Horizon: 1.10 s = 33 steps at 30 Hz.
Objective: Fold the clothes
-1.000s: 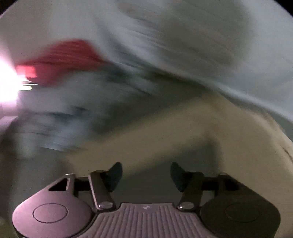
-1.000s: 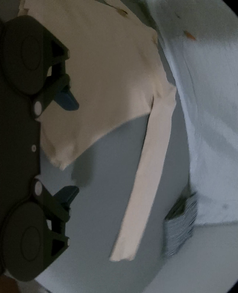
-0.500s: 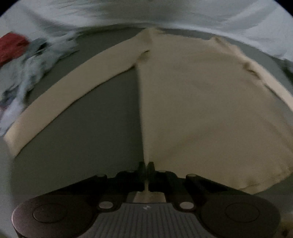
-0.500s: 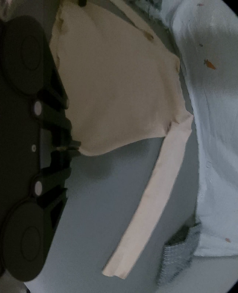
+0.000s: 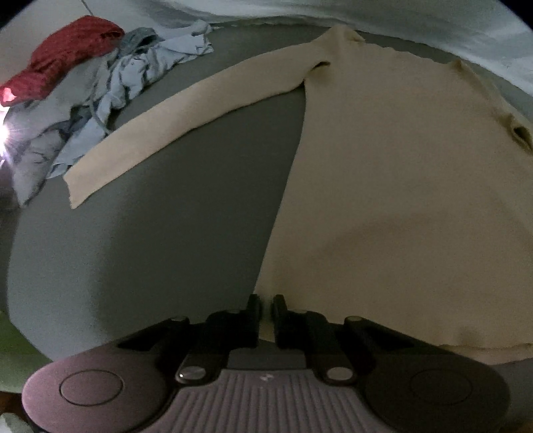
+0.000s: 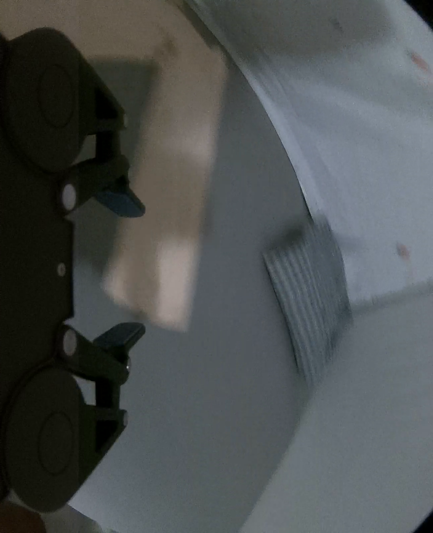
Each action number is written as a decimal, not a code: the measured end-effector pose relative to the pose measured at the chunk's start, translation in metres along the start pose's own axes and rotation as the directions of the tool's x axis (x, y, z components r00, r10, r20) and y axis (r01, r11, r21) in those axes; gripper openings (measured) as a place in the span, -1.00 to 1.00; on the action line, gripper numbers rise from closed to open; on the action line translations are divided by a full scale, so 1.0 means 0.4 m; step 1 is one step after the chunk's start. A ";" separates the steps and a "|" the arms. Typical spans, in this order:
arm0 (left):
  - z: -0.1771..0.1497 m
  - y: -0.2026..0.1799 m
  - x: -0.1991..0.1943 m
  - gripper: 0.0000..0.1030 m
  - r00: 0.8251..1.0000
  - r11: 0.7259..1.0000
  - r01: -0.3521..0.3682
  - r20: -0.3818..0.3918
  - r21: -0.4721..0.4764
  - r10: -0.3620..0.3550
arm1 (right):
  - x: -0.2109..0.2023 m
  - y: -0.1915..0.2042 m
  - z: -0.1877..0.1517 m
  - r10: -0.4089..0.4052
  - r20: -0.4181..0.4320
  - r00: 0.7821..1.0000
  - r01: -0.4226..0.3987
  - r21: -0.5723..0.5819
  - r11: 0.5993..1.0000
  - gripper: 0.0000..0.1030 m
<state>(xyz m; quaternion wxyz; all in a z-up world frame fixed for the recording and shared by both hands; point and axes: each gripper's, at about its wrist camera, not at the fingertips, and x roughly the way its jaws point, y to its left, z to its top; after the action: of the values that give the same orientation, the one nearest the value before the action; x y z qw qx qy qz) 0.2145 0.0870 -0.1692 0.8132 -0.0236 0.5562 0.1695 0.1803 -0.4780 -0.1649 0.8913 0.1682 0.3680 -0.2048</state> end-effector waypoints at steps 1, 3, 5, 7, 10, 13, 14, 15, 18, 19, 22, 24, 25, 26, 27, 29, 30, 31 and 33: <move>0.002 -0.006 0.002 -0.80 1.000 1.000 -0.010 -0.002 -0.008 0.010 | 0.026 -0.016 0.013 -0.012 0.005 1.000 0.012 -0.007 1.000 0.41; 0.005 -0.009 0.004 -0.80 1.000 0.999 -0.019 -0.007 -0.035 0.019 | 0.078 -0.016 0.027 -0.032 -0.004 0.999 0.032 -0.059 0.998 0.41; 0.007 -0.006 0.005 -0.80 1.000 0.998 -0.022 -0.008 -0.063 0.021 | 0.130 -0.002 0.027 -0.063 -0.046 0.997 0.055 -0.156 0.986 0.09; 0.006 -0.006 0.004 -0.80 1.000 0.996 -0.023 -0.007 -0.085 0.022 | 0.140 0.013 0.030 -0.041 -0.045 0.998 0.031 -0.211 0.977 -0.90; 0.003 -0.007 0.003 -0.80 1.000 0.994 -0.026 -0.003 -0.108 0.026 | 0.135 0.028 0.039 -0.038 -0.010 0.999 0.034 -0.263 0.964 -0.96; 0.004 -0.007 0.004 -0.80 1.000 0.992 -0.025 -0.006 -0.122 0.025 | 0.148 0.009 0.059 -0.077 -0.018 0.997 0.070 -0.255 0.964 -0.96; 0.005 -0.003 0.005 -0.80 1.000 0.990 -0.021 -0.007 -0.137 0.020 | 0.157 -0.002 0.064 -0.087 -0.026 0.996 0.078 -0.245 0.966 -0.96; 0.006 0.001 0.006 -0.80 1.000 0.989 -0.015 -0.008 -0.148 0.014 | 0.169 -0.008 0.069 -0.097 -0.041 0.994 0.084 -0.242 0.967 -0.94; 0.004 0.003 0.005 -0.80 1.000 0.988 -0.004 -0.004 -0.155 0.004 | 0.180 0.016 0.069 -0.155 -0.041 0.987 0.136 -0.300 0.944 -0.65; 0.004 0.003 0.005 -0.80 1.000 0.988 -0.003 -0.004 -0.152 0.002 | 0.179 0.027 0.065 -0.178 -0.032 0.983 0.159 -0.321 0.934 -0.31; 0.008 0.010 0.007 -0.79 1.000 0.988 0.010 -0.008 -0.156 -0.012 | 0.142 0.047 0.052 -0.183 -0.004 0.983 0.171 -0.336 0.926 0.22; 0.007 0.024 0.009 -0.75 0.999 0.983 0.039 -0.005 -0.179 -0.040 | 0.110 0.084 0.027 -0.184 0.003 0.983 0.174 -0.344 0.923 0.27; 0.005 0.033 0.009 -0.59 0.998 0.978 0.064 0.001 -0.196 -0.065 | 0.094 0.105 0.013 -0.180 0.003 0.984 0.169 -0.352 0.920 0.38; 0.001 0.047 0.010 -0.42 0.993 0.969 0.117 0.013 -0.218 -0.117 | 0.072 0.137 -0.007 -0.163 0.004 0.987 0.153 -0.367 0.917 0.44; -0.001 0.059 0.012 0.15 0.982 0.954 0.189 0.028 -0.233 -0.187 | 0.051 0.171 -0.023 -0.141 0.007 0.990 0.133 -0.386 0.913 0.44; -0.002 0.074 0.030 0.95 0.928 0.899 0.369 0.043 -0.237 -0.370 | 0.004 0.263 -0.068 -0.090 0.017 0.996 0.088 -0.452 0.888 0.51; -0.002 0.075 0.036 0.98 0.914 0.888 0.402 0.047 -0.224 -0.402 | -0.021 0.311 -0.090 -0.065 0.021 0.998 0.067 -0.486 0.871 0.54; -0.001 0.073 0.036 0.97 0.911 0.891 0.411 0.044 -0.195 -0.410 | -0.047 0.360 -0.110 -0.038 0.026 0.999 0.046 -0.517 0.855 0.57; 0.003 0.070 0.031 0.92 0.905 0.897 0.424 0.033 -0.121 -0.424 | -0.103 0.476 -0.160 0.012 0.047 0.999 0.018 -0.583 0.812 0.59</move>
<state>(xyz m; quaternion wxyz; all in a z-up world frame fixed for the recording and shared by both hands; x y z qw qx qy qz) 0.2112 0.1169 -0.1759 0.8290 -0.1946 0.5238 0.0230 0.2092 -0.2757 -0.1496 0.9083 -0.1185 0.3915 -0.0877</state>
